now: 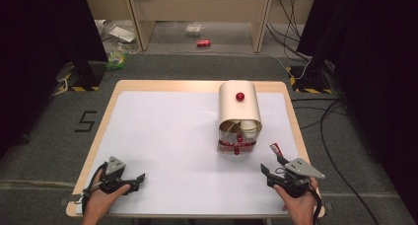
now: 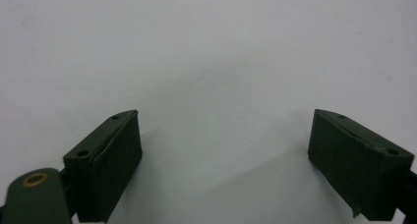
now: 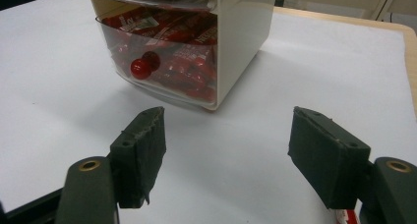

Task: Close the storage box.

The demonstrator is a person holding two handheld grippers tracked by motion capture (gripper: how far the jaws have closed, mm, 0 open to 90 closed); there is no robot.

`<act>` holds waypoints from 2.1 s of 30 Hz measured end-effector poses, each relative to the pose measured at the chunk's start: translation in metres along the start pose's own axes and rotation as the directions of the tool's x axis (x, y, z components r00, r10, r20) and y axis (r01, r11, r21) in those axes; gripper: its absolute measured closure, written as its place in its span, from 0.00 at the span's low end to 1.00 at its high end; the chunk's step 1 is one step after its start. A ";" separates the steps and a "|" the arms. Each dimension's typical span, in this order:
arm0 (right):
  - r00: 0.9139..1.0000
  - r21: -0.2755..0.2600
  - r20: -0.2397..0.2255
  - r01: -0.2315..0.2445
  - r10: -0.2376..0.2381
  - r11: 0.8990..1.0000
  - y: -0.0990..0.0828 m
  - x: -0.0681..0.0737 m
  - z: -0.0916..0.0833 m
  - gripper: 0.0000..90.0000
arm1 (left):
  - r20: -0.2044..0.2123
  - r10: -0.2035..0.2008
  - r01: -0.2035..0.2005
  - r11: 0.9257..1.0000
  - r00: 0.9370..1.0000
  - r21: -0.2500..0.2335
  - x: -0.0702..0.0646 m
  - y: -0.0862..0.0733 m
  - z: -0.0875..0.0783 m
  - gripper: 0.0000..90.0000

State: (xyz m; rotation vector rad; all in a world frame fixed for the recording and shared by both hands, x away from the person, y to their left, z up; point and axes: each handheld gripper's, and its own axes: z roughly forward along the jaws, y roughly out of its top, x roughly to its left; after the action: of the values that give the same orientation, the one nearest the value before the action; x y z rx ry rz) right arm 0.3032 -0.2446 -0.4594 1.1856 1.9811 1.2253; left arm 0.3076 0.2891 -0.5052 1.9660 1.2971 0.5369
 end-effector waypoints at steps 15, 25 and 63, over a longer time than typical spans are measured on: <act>1.000 0.024 -0.010 0.000 0.000 1.000 -0.006 -0.001 -0.007 0.34 | -0.001 0.001 -0.001 1.000 1.000 0.000 0.000 0.000 0.000 0.14; 1.000 0.054 -0.018 0.008 -0.007 0.999 -0.011 -0.001 -0.012 0.32 | 0.000 0.001 -0.001 1.000 1.000 0.000 0.000 0.000 0.000 0.14; 0.995 0.205 -0.064 0.084 -0.072 0.975 -0.031 0.004 -0.022 0.27 | -0.001 0.001 -0.001 1.000 1.000 0.000 0.000 0.000 0.000 0.14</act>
State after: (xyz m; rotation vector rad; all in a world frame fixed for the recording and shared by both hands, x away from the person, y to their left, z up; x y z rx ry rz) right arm 0.2717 -0.2572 -0.4769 1.1694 2.2193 1.0433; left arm 0.3076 0.2890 -0.5052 1.9669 1.2967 0.5378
